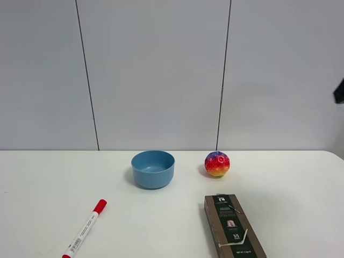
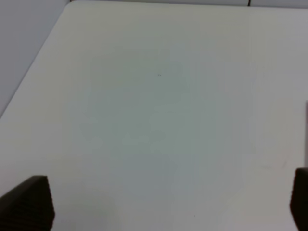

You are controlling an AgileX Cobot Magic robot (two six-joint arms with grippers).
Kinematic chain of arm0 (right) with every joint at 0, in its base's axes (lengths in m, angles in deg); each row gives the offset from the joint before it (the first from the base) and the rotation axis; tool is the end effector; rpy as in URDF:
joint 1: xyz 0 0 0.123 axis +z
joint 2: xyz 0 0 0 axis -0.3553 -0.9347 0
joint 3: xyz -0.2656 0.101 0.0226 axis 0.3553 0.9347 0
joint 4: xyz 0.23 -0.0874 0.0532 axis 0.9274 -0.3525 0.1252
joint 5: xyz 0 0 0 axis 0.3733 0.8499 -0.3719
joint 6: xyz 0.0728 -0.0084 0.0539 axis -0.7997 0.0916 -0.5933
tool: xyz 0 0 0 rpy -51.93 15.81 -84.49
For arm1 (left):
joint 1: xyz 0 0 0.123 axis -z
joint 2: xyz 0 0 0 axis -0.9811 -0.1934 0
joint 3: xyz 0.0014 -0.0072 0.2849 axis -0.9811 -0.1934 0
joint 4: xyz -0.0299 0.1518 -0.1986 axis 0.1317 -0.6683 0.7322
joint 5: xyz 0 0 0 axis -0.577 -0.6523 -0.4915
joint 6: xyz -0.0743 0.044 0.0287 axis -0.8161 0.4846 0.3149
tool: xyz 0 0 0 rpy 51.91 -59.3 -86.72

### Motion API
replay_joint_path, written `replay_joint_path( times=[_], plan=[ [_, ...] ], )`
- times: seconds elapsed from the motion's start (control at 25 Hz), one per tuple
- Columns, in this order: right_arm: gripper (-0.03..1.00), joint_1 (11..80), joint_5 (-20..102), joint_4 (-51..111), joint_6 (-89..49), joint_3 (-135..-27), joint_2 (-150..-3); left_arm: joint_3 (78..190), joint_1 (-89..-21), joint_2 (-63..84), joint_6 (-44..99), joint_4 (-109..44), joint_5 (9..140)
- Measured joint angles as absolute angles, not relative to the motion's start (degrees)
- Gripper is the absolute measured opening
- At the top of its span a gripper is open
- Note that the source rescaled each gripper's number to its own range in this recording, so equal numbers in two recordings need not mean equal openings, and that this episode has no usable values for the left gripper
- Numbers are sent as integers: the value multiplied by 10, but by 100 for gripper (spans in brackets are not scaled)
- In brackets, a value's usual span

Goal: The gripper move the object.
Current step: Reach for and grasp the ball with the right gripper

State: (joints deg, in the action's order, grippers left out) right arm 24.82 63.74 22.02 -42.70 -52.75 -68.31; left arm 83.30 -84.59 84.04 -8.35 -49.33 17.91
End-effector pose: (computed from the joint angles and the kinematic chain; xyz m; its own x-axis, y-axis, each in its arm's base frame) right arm 0.2362 0.0166 0.3219 -0.6430 -0.0450 -0.7646 -0.0699 0.9976 0.0001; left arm -0.0069 0.0036 0.2797 -0.4356 -0.0554 -0.8985 -0.1475 0.9890 0.0106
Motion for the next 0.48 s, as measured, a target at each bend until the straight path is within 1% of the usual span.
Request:
replay_joint_path(
  times=[0.16,0.28,0.48],
  plan=[
    [100,294,580,220,-427,-579,-799,833,-846,840,-84,-493,179],
    [100,310,553,220,-427,-627,-874,833,-846,840,-84,-493,179],
    [100,326,545,220,-427,-702,-976,833,-846,840,-84,-493,179]
  ],
)
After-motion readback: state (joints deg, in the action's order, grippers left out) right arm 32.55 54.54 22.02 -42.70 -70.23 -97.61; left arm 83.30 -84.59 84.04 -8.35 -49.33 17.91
